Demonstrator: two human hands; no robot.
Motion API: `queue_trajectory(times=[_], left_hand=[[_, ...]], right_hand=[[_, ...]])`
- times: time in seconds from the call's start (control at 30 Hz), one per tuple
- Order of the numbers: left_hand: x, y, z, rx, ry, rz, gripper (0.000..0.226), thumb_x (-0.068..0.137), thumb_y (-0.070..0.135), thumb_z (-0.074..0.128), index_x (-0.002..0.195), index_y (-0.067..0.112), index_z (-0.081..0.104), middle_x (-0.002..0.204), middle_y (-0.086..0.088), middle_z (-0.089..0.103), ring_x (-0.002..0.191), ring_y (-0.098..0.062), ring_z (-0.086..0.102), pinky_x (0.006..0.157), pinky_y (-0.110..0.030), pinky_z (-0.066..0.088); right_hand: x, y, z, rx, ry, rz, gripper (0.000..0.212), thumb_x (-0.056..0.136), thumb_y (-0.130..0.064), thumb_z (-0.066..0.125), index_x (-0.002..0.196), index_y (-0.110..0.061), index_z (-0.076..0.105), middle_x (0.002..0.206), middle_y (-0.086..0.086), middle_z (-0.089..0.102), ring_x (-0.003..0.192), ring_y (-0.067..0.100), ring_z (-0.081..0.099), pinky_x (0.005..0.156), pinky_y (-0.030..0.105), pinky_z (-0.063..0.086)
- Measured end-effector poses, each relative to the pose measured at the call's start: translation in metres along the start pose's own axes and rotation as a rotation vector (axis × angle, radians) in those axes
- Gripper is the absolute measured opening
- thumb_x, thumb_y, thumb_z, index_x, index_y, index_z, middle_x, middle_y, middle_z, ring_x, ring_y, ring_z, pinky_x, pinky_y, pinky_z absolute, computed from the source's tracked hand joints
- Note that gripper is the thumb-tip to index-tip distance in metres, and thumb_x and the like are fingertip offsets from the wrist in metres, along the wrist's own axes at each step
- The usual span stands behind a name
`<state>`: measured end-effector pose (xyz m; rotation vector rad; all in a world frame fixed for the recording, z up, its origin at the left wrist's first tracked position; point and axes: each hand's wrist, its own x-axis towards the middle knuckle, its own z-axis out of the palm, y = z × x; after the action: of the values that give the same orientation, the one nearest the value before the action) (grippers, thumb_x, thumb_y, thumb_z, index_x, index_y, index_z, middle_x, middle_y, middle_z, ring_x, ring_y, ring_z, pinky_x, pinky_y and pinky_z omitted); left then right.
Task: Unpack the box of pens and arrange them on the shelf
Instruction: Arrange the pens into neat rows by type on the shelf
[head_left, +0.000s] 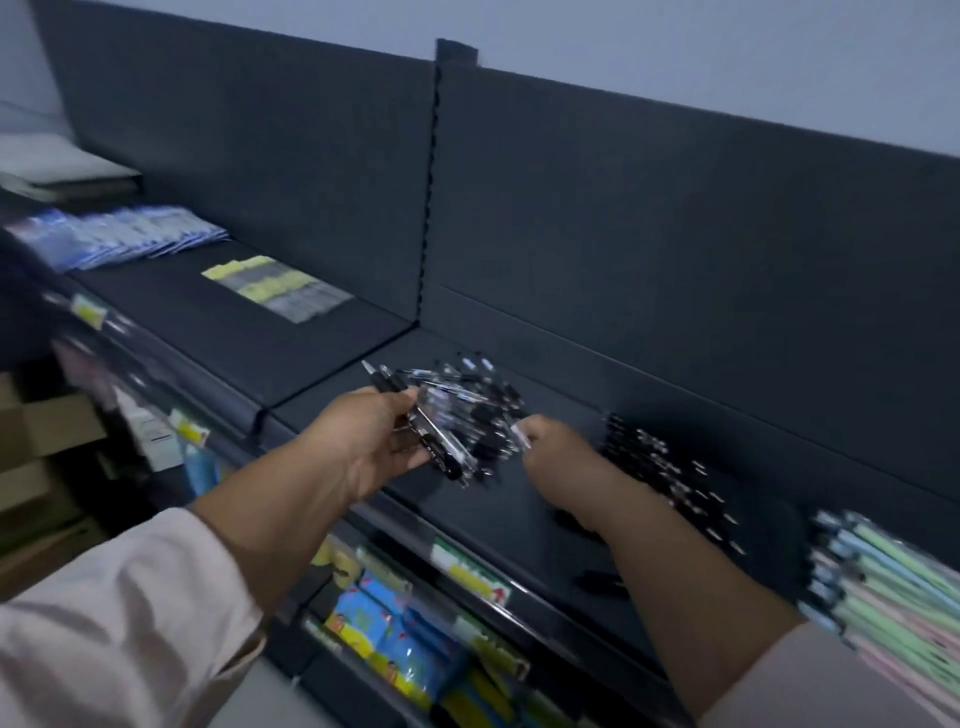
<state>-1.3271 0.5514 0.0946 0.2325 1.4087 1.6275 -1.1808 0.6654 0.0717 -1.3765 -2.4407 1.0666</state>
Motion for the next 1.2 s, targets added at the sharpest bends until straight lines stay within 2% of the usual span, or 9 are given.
queue_trajectory(times=[0.13,0.2,0.37,0.5,0.67,0.77,0.97,1.03,1.2], left_hand=[[0.01,0.014,-0.046,0.042,0.001,-0.014,0.011,0.099,0.012,0.045,0.092,0.019,0.052,0.081,-0.002,0.063,0.066,-0.017,0.059,0.06,-0.03,0.045],[0.013,0.017,-0.061,0.066,0.002,-0.022,0.013,0.099,0.012,0.046,0.09,0.02,0.051,0.082,-0.001,0.065,0.068,-0.017,0.06,0.062,-0.029,0.044],[0.02,0.022,-0.087,0.065,-0.003,-0.054,0.012,0.096,0.011,0.051,0.089,0.019,0.056,0.082,-0.001,0.069,0.071,-0.018,0.064,0.064,-0.03,0.044],[0.025,0.022,-0.091,0.062,0.016,-0.051,0.012,0.094,0.011,0.055,0.087,0.019,0.06,0.081,-0.001,0.07,0.07,-0.018,0.065,0.066,-0.031,0.046],[0.027,0.022,-0.074,0.104,0.003,-0.04,0.01,0.091,0.012,0.06,0.083,0.017,0.058,0.071,-0.001,0.066,0.062,-0.016,0.063,0.057,-0.026,0.043],[0.029,0.022,-0.055,0.162,-0.06,-0.017,0.011,0.091,0.013,0.061,0.08,0.016,0.059,0.061,0.001,0.061,0.047,-0.01,0.056,0.05,-0.022,0.044],[0.025,0.022,-0.016,0.271,-0.254,0.039,0.015,0.092,0.007,0.056,0.079,0.008,0.063,0.059,0.001,0.066,0.042,-0.005,0.055,0.043,-0.015,0.044],[0.025,0.021,-0.011,0.344,-0.287,0.044,0.014,0.091,0.009,0.059,0.078,0.009,0.065,0.063,0.0,0.066,0.046,-0.005,0.055,0.047,-0.017,0.045],[0.027,0.019,-0.007,0.302,-0.07,0.024,0.011,0.093,0.014,0.058,0.085,0.007,0.064,0.071,-0.008,0.062,0.059,-0.016,0.057,0.049,-0.025,0.051]], right_hand=[[0.024,-0.03,0.042,-0.118,0.027,-0.06,0.041,0.086,0.0,0.049,0.116,-0.023,0.063,0.109,0.003,0.065,0.099,0.024,0.061,0.08,0.031,0.051],[0.032,-0.038,0.056,-0.161,0.05,-0.067,0.029,0.089,-0.005,0.054,0.112,-0.021,0.063,0.106,-0.001,0.064,0.099,0.021,0.061,0.084,0.032,0.052],[0.046,-0.047,0.077,-0.323,0.171,-0.149,0.014,0.089,-0.012,0.056,0.093,-0.024,0.062,0.092,-0.002,0.067,0.089,0.02,0.061,0.074,0.03,0.051],[0.056,-0.049,0.077,-0.354,0.24,-0.222,0.02,0.089,-0.016,0.061,0.108,-0.018,0.065,0.108,0.002,0.064,0.104,0.024,0.056,0.084,0.033,0.048],[0.046,-0.071,0.062,0.278,0.056,-0.209,0.009,0.093,-0.017,0.058,0.092,-0.014,0.066,0.073,-0.008,0.062,0.067,0.007,0.055,0.058,0.016,0.044],[0.037,-0.083,0.045,0.52,-0.088,-0.216,0.01,0.095,-0.018,0.056,0.097,-0.015,0.065,0.084,-0.002,0.064,0.063,0.005,0.052,0.054,0.014,0.042],[0.04,-0.07,0.017,0.65,-0.154,-0.191,0.023,0.093,-0.01,0.058,0.115,-0.017,0.059,0.077,-0.001,0.057,0.063,0.008,0.05,0.054,0.02,0.04],[0.042,-0.064,0.014,0.682,-0.168,-0.185,0.019,0.093,-0.007,0.057,0.107,-0.019,0.061,0.074,0.0,0.057,0.061,0.008,0.05,0.053,0.02,0.04],[0.052,-0.051,0.007,0.818,-0.114,-0.059,0.02,0.091,0.004,0.055,0.08,-0.013,0.056,0.071,0.004,0.055,0.059,0.011,0.052,0.052,0.02,0.046]])
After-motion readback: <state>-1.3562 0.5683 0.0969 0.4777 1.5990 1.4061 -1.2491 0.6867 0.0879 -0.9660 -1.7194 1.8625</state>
